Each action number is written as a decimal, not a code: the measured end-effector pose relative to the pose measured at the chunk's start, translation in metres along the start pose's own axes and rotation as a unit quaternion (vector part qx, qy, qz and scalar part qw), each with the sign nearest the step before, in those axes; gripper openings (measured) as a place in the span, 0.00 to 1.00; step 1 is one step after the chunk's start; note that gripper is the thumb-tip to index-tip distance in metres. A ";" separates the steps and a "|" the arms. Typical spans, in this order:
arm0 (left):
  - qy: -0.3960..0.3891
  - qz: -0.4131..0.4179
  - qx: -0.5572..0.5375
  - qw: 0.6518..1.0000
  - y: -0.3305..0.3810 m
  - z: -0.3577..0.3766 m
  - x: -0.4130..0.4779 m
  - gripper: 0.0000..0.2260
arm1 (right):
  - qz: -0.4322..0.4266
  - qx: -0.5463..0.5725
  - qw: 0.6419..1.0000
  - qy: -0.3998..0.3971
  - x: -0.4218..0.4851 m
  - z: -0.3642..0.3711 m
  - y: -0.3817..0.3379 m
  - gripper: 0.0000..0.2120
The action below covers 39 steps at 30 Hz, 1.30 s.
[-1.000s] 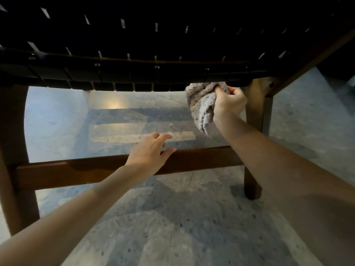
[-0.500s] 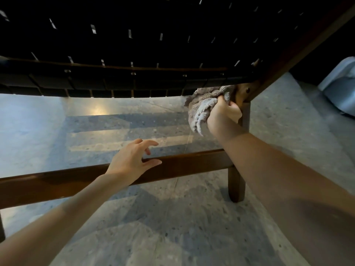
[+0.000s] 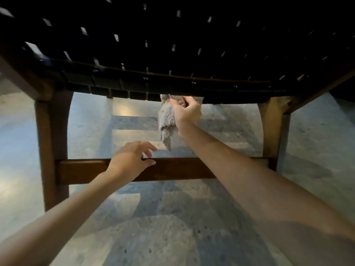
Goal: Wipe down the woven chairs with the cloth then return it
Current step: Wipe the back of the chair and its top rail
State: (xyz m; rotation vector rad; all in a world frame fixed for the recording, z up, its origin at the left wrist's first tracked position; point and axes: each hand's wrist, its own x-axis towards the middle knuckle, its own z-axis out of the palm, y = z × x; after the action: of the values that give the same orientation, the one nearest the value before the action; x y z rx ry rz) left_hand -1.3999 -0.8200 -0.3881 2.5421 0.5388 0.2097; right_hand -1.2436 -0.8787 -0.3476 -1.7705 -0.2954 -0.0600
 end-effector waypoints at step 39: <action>0.343 -0.317 -0.358 0.808 -0.117 -0.327 -0.254 0.18 | -0.137 0.019 0.812 -0.567 -0.284 0.175 -0.262 0.09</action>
State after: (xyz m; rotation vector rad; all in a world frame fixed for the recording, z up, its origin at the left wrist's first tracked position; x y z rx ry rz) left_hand -1.7516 -0.6819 -0.1832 1.3875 1.2599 0.8999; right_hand -1.5992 -0.7066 -0.1929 -1.5173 -1.3968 0.8253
